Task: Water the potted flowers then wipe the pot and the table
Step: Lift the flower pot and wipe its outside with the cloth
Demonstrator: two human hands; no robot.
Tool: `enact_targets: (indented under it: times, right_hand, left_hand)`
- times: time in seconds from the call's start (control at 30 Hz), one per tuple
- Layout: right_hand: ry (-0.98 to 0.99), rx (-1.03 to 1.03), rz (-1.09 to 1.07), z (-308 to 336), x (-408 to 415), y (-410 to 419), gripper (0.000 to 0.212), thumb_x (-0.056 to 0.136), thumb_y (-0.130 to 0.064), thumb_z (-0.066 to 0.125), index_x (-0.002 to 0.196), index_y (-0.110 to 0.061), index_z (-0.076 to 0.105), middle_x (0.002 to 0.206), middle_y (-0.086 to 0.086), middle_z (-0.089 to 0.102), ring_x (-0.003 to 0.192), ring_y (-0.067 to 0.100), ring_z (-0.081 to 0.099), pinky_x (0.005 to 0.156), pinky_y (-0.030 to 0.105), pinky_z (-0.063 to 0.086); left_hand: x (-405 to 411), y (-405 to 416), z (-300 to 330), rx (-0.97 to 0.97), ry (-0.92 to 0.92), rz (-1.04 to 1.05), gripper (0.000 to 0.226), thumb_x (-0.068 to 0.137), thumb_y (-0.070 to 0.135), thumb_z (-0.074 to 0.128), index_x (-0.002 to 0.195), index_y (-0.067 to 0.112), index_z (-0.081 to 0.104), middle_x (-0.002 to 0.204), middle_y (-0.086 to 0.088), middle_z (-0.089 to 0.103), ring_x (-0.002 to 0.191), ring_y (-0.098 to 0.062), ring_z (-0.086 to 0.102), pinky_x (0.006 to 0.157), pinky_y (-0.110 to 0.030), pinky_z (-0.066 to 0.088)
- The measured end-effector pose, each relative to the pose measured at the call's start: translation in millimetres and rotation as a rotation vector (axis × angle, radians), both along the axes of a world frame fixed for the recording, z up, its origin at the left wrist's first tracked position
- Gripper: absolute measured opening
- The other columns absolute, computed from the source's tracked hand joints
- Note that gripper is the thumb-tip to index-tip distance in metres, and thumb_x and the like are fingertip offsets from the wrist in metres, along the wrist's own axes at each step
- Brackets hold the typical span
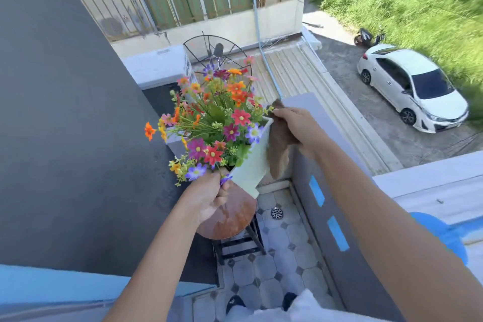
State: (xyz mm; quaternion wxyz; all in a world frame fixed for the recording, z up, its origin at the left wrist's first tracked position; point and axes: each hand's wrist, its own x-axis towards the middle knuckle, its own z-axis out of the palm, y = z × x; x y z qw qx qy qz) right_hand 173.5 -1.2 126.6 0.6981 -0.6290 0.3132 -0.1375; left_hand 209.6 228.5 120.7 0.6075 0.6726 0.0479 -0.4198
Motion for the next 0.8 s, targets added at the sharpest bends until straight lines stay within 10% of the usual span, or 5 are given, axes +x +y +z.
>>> enact_targets:
  times: [0.37, 0.47, 0.7, 0.8]
  right_hand:
    - [0.225, -0.062, 0.457, -6.2, -2.6, -1.7, 0.022, 0.084, -0.007, 0.059, 0.104, 0.001, 0.060, 0.088, 0.012, 0.060, 0.077, 0.019, 0.063, 0.070, 0.028, 0.051]
    - [0.236, -0.130, 0.402, -8.1, -3.1, 12.8, 0.006, 0.083, -0.003, 0.053, 0.087, -0.006, 0.050, 0.071, 0.010, 0.046, 0.053, 0.011, 0.050, 0.050, 0.019, 0.042]
    - [0.160, -0.104, -0.011, -26.0, 2.5, 44.1, 0.020, 0.063, -0.018, 0.065, 0.061, -0.018, 0.045, 0.056, 0.003, 0.039, 0.061, 0.018, 0.042, 0.057, 0.034, 0.035]
    - [0.126, -0.191, -0.097, -26.4, -2.0, 58.6, 0.029, 0.072, -0.018, 0.070, 0.065, -0.016, 0.042, 0.060, 0.003, 0.041, 0.057, 0.018, 0.038, 0.054, 0.031, 0.031]
  left_hand:
    - [34.9, 28.5, 24.5, 0.202, -0.239, -0.325, 0.033, 0.091, -0.006, 0.020, 0.070, 0.014, 0.034, 0.051, 0.000, 0.037, 0.049, -0.010, 0.016, 0.032, -0.013, 0.016]
    - [43.6, 32.3, 21.1, 0.238, -0.250, -0.338, 0.028, 0.092, -0.003, 0.020, 0.077, 0.012, 0.038, 0.049, 0.002, 0.039, 0.043, -0.008, 0.018, 0.033, -0.013, 0.016]
    - [41.0, 20.7, -4.7, -0.012, -0.207, 0.310, 0.046, 0.105, 0.033, 0.036, 0.070, 0.005, 0.048, 0.056, -0.007, 0.045, 0.027, -0.004, 0.024, 0.027, -0.015, 0.016]
    - [16.6, 12.2, -17.7, 0.056, -0.161, 0.284, 0.037, 0.103, 0.030, 0.040, 0.078, 0.005, 0.051, 0.056, -0.007, 0.053, 0.031, -0.007, 0.027, 0.030, -0.017, 0.017]
